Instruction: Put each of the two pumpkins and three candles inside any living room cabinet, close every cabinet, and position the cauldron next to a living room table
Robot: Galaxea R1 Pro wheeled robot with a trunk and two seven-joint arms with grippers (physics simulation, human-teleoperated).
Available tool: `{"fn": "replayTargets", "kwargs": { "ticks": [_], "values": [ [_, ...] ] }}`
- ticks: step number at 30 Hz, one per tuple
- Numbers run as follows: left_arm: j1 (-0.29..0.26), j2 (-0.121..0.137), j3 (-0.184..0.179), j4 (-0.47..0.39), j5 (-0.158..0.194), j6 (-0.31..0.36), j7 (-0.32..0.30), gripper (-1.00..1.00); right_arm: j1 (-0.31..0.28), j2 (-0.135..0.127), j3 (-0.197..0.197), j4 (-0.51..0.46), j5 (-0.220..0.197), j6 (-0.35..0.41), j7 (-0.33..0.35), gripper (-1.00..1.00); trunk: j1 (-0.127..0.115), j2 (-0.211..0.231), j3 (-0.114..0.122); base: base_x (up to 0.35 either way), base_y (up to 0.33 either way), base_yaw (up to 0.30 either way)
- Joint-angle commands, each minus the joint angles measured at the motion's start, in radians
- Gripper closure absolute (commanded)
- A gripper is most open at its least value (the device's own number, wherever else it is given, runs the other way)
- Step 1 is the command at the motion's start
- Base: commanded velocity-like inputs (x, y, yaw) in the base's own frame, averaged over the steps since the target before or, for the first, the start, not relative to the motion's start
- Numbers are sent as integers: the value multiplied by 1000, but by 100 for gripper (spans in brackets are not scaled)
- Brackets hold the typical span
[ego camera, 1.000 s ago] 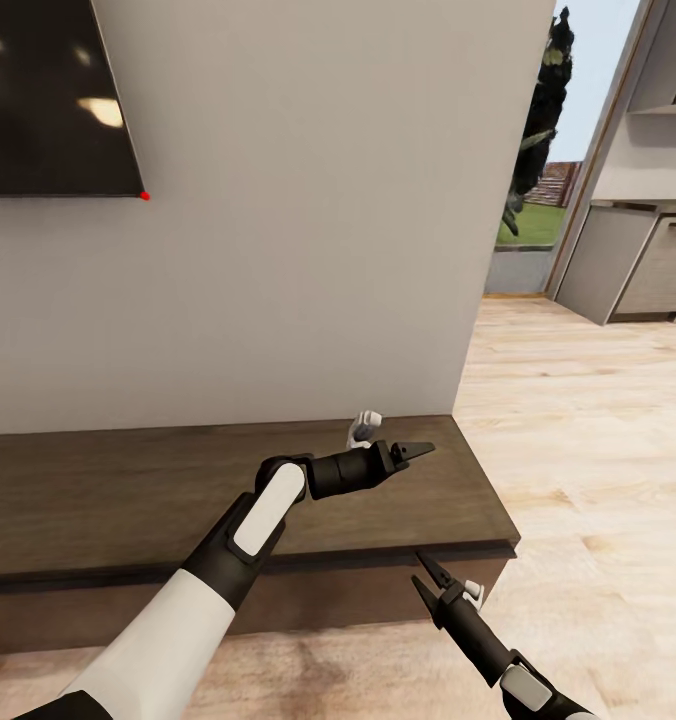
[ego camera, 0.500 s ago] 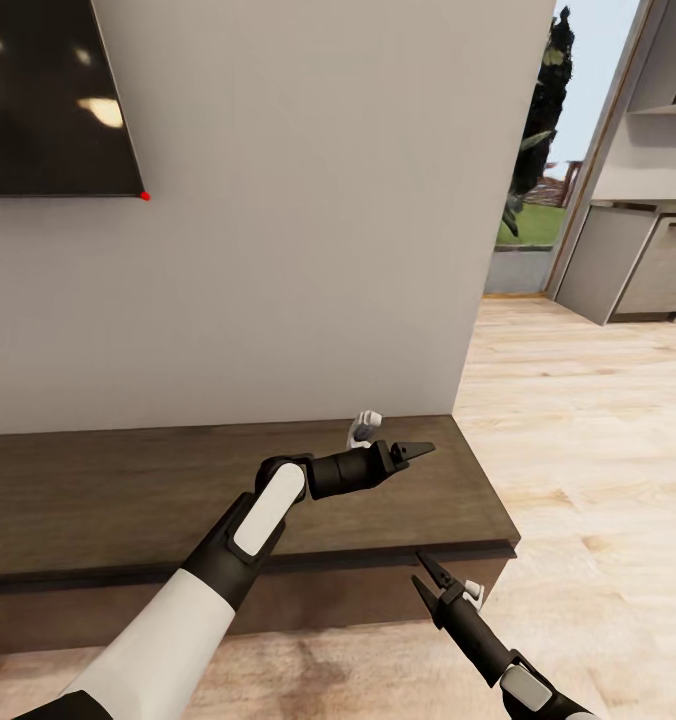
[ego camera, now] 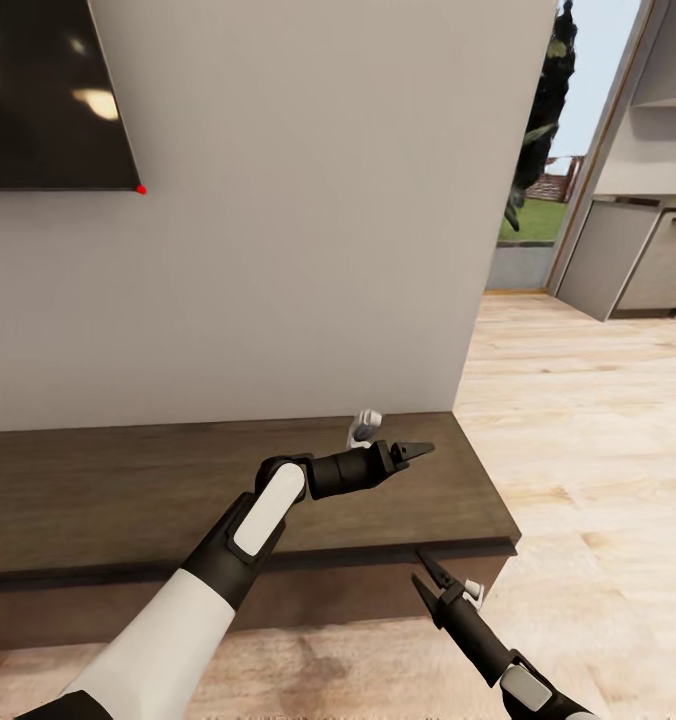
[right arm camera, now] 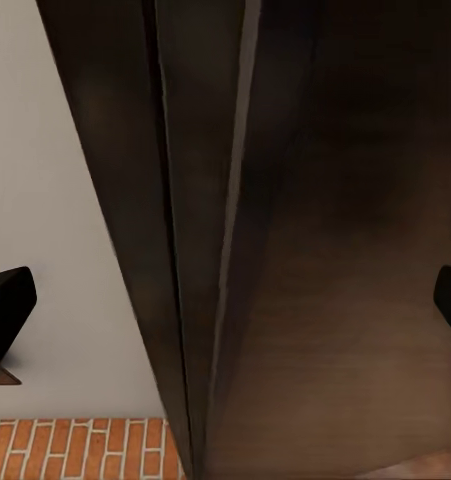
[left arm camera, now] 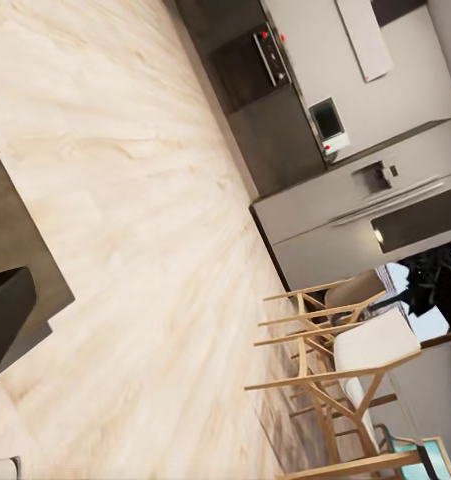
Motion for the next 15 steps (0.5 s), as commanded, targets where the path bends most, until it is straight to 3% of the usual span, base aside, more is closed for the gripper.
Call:
{"fn": "replayTargets", "kwargs": {
  "ticks": [1,4,8,15],
  "values": [
    [-1,0,1,0,1,4,-2,-100,0,0,7,0,-10,9,3,-100,0,-1,-5,0,0,0],
    [-1,0,1,0,1,4,-2,-100,0,0,8,0,-10,9,7,-100,2,-1,-16,0,0,0],
    [-1,0,1,0,1,4,-2,-100,0,0,8,0,-10,9,59,-100,2,-1,-16,0,0,0],
    [-1,0,1,0,1,4,-2,-100,0,0,7,1,-11,9,74,-100,2,-1,-16,0,0,0]
  ]
}}
